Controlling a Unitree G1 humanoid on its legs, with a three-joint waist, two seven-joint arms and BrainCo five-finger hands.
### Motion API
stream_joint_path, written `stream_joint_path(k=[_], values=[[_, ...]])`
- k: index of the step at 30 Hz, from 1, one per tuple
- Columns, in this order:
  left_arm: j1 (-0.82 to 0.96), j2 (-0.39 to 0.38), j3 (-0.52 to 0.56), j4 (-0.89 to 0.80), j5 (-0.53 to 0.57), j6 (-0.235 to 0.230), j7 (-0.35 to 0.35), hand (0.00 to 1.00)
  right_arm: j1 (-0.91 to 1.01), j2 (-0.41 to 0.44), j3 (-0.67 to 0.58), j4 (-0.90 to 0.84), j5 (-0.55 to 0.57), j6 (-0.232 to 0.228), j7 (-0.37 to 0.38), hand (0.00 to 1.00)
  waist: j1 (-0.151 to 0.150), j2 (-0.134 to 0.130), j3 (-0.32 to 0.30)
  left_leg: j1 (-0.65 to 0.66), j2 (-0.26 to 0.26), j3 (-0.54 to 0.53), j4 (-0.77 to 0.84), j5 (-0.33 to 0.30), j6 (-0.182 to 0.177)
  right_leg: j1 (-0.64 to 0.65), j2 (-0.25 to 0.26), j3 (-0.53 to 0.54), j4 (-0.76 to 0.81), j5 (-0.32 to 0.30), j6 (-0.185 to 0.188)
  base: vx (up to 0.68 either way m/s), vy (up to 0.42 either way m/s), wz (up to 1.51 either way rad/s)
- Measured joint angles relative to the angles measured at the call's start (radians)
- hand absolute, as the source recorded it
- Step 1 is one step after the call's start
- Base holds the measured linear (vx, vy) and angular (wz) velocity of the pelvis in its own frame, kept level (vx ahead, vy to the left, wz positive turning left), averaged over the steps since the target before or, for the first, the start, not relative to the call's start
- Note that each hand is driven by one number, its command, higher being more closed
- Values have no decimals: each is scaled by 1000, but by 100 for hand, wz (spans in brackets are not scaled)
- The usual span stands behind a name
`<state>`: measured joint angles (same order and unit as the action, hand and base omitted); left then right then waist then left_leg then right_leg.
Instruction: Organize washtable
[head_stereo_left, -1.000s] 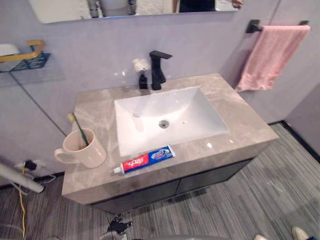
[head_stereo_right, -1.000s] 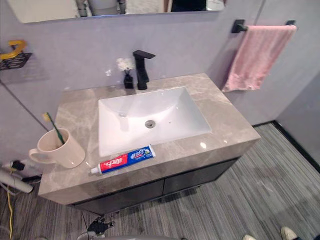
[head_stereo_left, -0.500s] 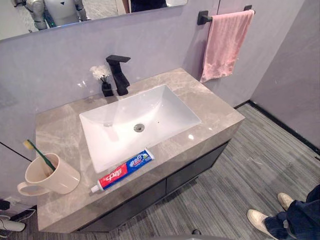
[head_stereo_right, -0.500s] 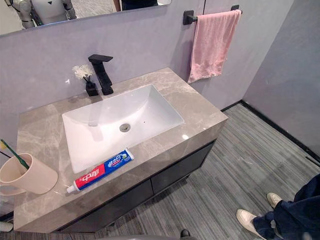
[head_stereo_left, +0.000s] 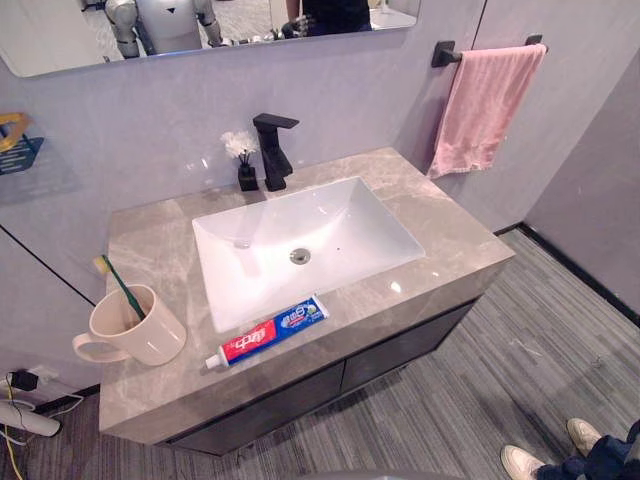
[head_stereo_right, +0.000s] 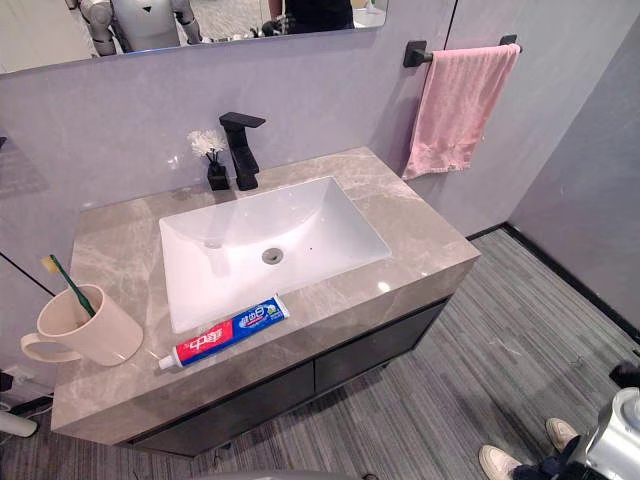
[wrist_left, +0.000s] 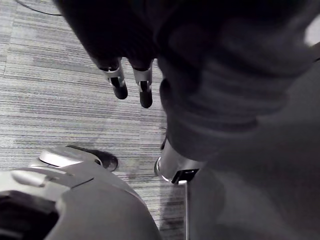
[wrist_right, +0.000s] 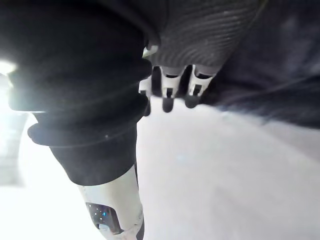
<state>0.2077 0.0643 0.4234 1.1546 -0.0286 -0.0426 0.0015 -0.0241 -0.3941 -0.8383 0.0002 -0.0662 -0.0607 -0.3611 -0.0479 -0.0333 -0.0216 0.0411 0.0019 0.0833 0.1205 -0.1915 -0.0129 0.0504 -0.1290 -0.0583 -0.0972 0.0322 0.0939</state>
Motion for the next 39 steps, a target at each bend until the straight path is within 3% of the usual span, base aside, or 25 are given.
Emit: stream_joint_path(k=[2,6,10,17,21,32,39], values=[[5,-1,-4,-7,0,-1,-1,0,-30,-54,83,-51,-24,-12,27,0,-1,-5,-4,-1,-1,-2,1,1,1,0,-1,-2,0,1,1,-47,-22,3],[9,7,-40,-16,1,-6,-6,0,-122,-169,333,-134,-27,-69,168,0,6,-18,-14,-17,-2,-30,8,5,5,-2,-1,-28,7,0,1,-40,-32,19],[10,10,-42,-24,1,-13,-25,0,-189,-177,507,-178,-24,-94,298,0,19,-20,-19,-38,-9,-61,17,10,10,-3,-7,-61,10,0,1,-18,-20,25],[13,21,-68,-25,1,-23,-55,0,-192,-204,664,-189,6,-120,461,0,37,-27,-19,-48,-22,-106,18,16,19,7,-16,-112,15,0,1,3,-3,18],[14,30,-93,-24,1,-32,-66,0,-189,-204,747,-180,26,-131,502,0,50,-31,-17,-63,-24,-117,24,17,20,3,-16,-136,13,0,1,-11,-20,12],[13,50,-151,-23,1,-50,-65,0,-180,-203,933,-3,26,-130,522,0,78,-46,24,-87,-28,-152,28,30,16,1,-15,-174,6,0,1,-36,-25,10],[9,57,-156,-16,1,-53,-64,0,-179,-203,1054,27,26,-134,544,0,119,-58,40,-101,-31,-167,32,33,16,-2,-15,-187,5,0,1,-23,-7,6]])
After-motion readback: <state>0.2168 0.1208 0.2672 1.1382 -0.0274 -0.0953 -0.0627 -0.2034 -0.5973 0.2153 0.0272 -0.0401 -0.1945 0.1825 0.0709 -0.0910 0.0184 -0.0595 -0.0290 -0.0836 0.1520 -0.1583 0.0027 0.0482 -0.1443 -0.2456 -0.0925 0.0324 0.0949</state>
